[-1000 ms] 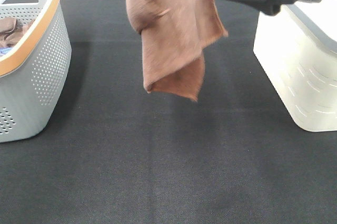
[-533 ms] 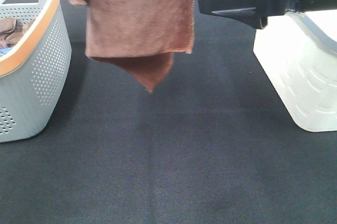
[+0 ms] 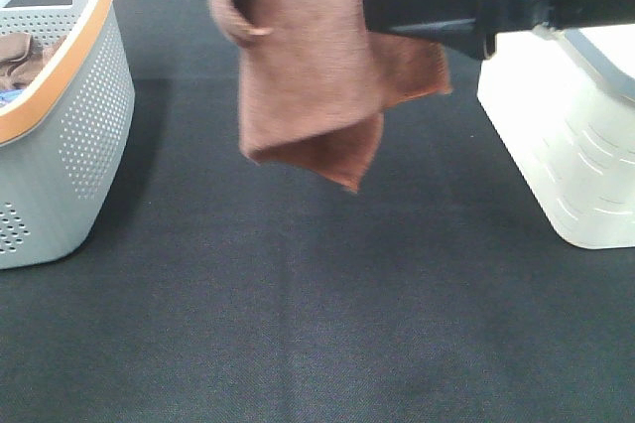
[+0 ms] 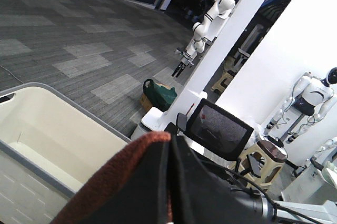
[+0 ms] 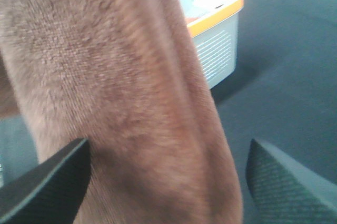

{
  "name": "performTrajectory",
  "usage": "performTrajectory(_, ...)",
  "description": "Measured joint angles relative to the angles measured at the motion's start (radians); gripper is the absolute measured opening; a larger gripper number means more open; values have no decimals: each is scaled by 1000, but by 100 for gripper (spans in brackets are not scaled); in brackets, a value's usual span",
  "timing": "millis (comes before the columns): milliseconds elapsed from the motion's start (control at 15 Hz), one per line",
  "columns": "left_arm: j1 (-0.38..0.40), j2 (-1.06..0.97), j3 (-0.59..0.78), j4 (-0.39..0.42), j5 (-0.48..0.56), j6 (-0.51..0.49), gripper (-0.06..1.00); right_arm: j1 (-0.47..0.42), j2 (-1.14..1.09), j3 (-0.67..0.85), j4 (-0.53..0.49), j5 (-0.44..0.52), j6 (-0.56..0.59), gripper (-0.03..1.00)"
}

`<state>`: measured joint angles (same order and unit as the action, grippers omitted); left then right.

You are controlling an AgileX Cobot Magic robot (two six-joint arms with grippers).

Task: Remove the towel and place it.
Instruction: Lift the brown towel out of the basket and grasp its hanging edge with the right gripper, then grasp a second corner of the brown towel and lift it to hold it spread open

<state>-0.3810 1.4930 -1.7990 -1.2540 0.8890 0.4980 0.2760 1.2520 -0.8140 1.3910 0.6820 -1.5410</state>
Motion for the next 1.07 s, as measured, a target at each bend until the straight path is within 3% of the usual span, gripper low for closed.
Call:
performTrajectory(533,0,0,0,0,1,0,0,0,59,0,16,68,-1,68)
performTrajectory(1067,0,0,0,0,2,0,0,0,67,0,40,57,-18,68)
